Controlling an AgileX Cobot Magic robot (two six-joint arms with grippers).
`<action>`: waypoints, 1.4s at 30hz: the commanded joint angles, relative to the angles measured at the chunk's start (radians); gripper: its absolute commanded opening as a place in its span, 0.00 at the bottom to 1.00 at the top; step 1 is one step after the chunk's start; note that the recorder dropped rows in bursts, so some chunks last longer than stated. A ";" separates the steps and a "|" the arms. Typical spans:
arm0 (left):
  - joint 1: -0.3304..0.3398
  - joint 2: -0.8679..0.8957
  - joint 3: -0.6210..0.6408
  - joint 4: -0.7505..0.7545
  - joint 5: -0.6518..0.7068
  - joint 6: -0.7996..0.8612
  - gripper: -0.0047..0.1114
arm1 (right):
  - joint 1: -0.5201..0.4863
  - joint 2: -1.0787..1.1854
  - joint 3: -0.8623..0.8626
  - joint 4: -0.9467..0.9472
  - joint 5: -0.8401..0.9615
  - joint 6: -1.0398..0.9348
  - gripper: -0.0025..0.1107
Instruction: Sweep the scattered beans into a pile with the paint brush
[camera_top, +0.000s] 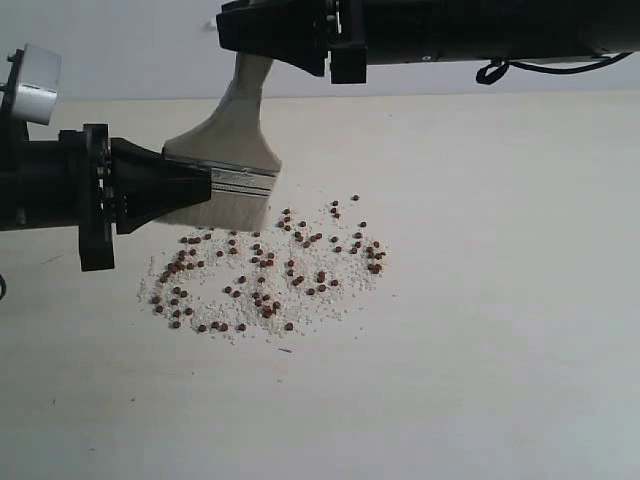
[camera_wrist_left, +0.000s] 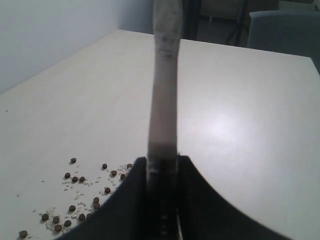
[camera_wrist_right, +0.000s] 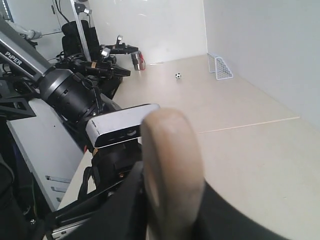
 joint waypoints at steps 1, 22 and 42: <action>0.001 -0.009 0.004 -0.012 -0.021 -0.005 0.04 | 0.000 -0.001 -0.008 0.012 -0.049 0.022 0.02; 0.001 -0.009 0.004 -0.018 -0.021 -0.021 0.45 | 0.000 -0.020 -0.008 0.012 -0.153 0.061 0.02; 0.107 -0.018 0.004 -0.017 -0.021 -0.176 0.44 | 0.000 -0.192 -0.006 -0.066 -0.608 0.221 0.02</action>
